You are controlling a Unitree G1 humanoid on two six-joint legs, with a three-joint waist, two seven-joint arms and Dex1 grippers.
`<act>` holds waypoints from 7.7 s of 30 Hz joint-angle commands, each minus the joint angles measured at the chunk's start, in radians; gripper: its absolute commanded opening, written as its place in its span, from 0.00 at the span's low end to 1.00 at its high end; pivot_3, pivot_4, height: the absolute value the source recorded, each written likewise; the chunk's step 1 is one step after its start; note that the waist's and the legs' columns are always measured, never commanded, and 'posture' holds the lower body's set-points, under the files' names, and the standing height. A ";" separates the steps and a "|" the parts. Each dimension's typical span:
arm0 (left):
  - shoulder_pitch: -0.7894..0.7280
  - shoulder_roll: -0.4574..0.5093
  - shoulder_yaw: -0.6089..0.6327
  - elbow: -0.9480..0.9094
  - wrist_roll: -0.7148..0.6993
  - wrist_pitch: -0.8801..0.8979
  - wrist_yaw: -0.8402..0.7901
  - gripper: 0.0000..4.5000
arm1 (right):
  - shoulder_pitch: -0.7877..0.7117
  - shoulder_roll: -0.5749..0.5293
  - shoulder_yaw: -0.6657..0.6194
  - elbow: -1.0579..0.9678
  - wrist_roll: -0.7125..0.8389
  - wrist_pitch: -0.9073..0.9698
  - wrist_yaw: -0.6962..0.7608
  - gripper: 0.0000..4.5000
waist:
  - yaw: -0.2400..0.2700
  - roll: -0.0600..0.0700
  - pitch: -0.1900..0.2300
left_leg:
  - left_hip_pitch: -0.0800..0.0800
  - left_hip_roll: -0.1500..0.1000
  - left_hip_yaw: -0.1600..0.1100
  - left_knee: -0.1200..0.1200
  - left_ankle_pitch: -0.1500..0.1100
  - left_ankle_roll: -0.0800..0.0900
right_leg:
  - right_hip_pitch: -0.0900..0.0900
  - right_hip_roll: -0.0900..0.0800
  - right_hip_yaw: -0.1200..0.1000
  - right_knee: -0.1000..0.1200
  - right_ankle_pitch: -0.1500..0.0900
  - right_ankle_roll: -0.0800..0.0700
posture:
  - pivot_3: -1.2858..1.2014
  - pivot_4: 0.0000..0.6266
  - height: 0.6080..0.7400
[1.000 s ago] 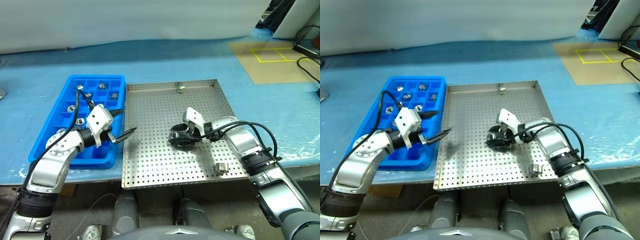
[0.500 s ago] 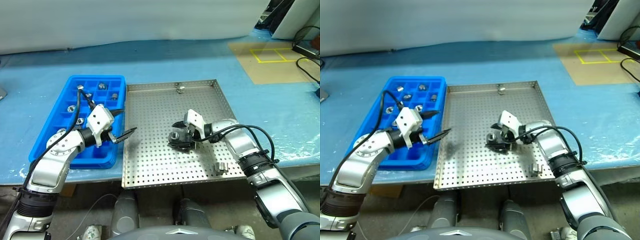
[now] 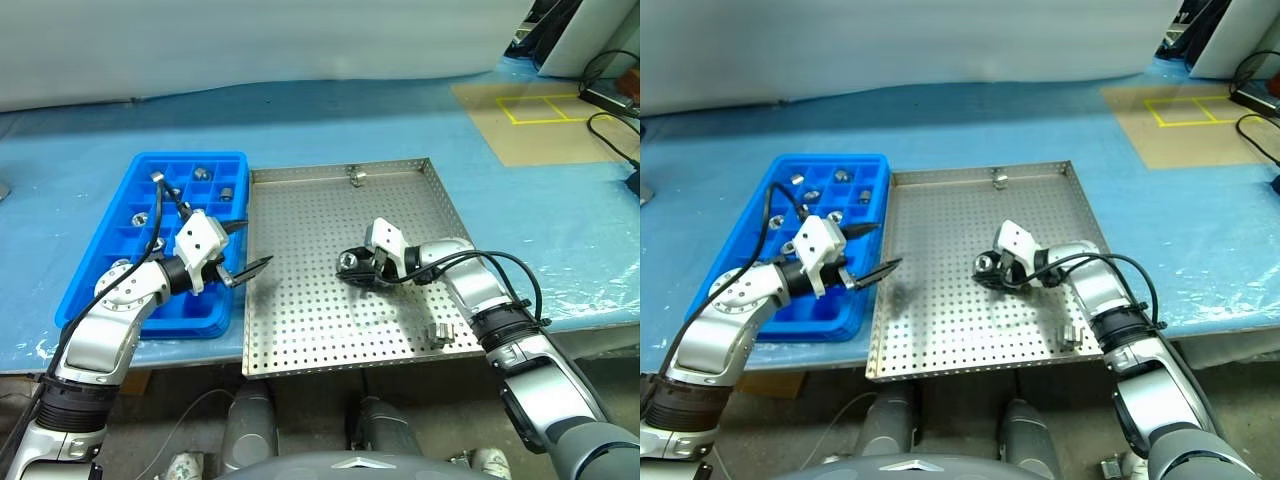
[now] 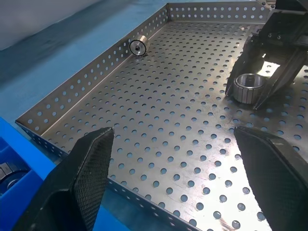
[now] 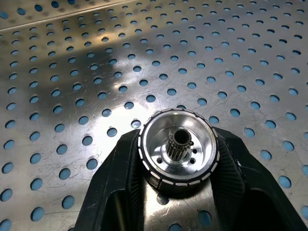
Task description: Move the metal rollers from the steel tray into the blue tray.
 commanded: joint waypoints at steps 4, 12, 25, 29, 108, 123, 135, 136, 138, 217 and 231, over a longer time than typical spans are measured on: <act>0.027 0.019 0.086 -0.002 -0.016 -0.048 0.007 0.95 | -0.067 0.028 -0.021 -0.102 0.020 0.060 -0.004 0.37 | -0.002 0.000 0.000 | -0.001 0.000 0.001 -0.001 0.000 0.000 | -0.002 0.000 0.001 0.000 0.000 0.000 | 0.56 0.24 1.00; 0.010 0.098 0.228 0.079 -0.012 -0.087 0.017 0.95 | -0.222 0.145 -0.039 -0.068 0.048 0.061 -0.023 0.37 | -0.007 0.000 0.000 | -0.002 0.000 0.001 -0.003 0.000 -0.001 | -0.004 0.001 0.001 0.000 0.000 0.001 | 0.58 0.24 1.00; 0.101 0.138 0.449 0.049 -0.030 -0.045 0.132 0.95 | -0.462 0.528 -0.017 0.373 -0.011 -0.180 -0.161 0.37 | -0.015 0.000 0.000 | -0.014 0.001 -0.001 -0.004 0.001 -0.001 | -0.015 0.000 -0.004 0.000 0.002 0.004 | 0.63 0.24 1.00; 0.165 0.127 0.500 -0.025 -0.062 0.006 0.149 0.95 | -0.500 0.610 -0.016 0.449 -0.025 -0.234 -0.155 0.37 | -0.011 -0.001 0.000 | -0.017 0.002 -0.004 -0.005 0.001 -0.002 | -0.015 0.000 -0.008 0.000 0.002 0.002 | 0.65 0.24 1.00; -0.414 -0.191 -0.094 0.498 0.027 -0.208 -0.110 0.95 | -0.017 0.121 -0.283 -0.525 0.039 0.306 -0.522 0.80 | -0.083 0.006 0.002 | -0.011 0.010 -0.019 -0.003 0.014 -0.022 | -0.011 0.013 -0.012 0.010 0.008 -0.004 | 0.42 0.24 1.00; -0.419 -0.233 -0.053 0.533 0.096 -0.278 0.004 0.95 | -0.505 0.324 -0.341 0.505 -0.020 -0.104 -0.820 0.80 | -0.101 0.007 0.003 | -0.001 0.012 -0.006 -0.003 0.011 -0.014 | -0.004 0.012 -0.005 0.007 0.008 -0.008 | 0.48 0.24 1.00; -0.279 -0.194 0.004 0.313 0.090 -0.148 0.137 0.95 | -0.683 0.403 -0.418 0.905 -0.034 -0.159 -0.920 0.80 | -0.055 0.008 0.003 | -0.016 0.015 -0.005 0.001 0.009 -0.007 | -0.015 0.010 -0.011 0.006 0.008 -0.008 | 0.53 0.24 1.00; -0.271 -0.193 0.005 0.299 0.092 -0.141 0.143 0.95 | -0.677 0.408 -0.414 0.910 -0.042 -0.158 -0.923 0.80 | -0.051 0.008 0.003 | -0.016 0.015 -0.005 0.002 0.008 -0.008 | -0.015 0.010 -0.011 0.008 0.008 -0.008 | 0.53 0.24 1.00; -0.259 -0.191 0.007 0.276 0.094 -0.127 0.154 0.95 | -0.667 0.416 -0.409 0.917 -0.056 -0.158 -0.937 0.80 | -0.047 0.008 0.003 | -0.015 0.015 -0.005 0.002 0.009 -0.009 | -0.015 0.010 -0.011 0.010 0.008 -0.009 | 0.54 0.24 1.00; -0.150 -0.155 -0.218 0.124 0.005 -0.161 -0.261 0.95 | 0.552 -0.595 -0.339 -0.836 0.421 0.681 -0.048 0.80 | -0.097 0.010 0.003 | 0.015 0.011 0.016 -0.007 0.005 0.002 | 0.003 0.009 0.012 -0.007 0.009 -0.005 | 0.43 0.24 1.00; -0.117 -0.162 -0.239 0.097 0.017 -0.145 -0.226 0.95 | 0.630 -0.566 -0.334 -0.647 0.332 0.447 -0.005 0.80 | -0.098 0.010 0.003 | 0.014 0.011 0.017 -0.008 0.004 0.003 | 0.002 0.009 0.012 -0.008 0.009 -0.005 | 0.43 0.24 1.00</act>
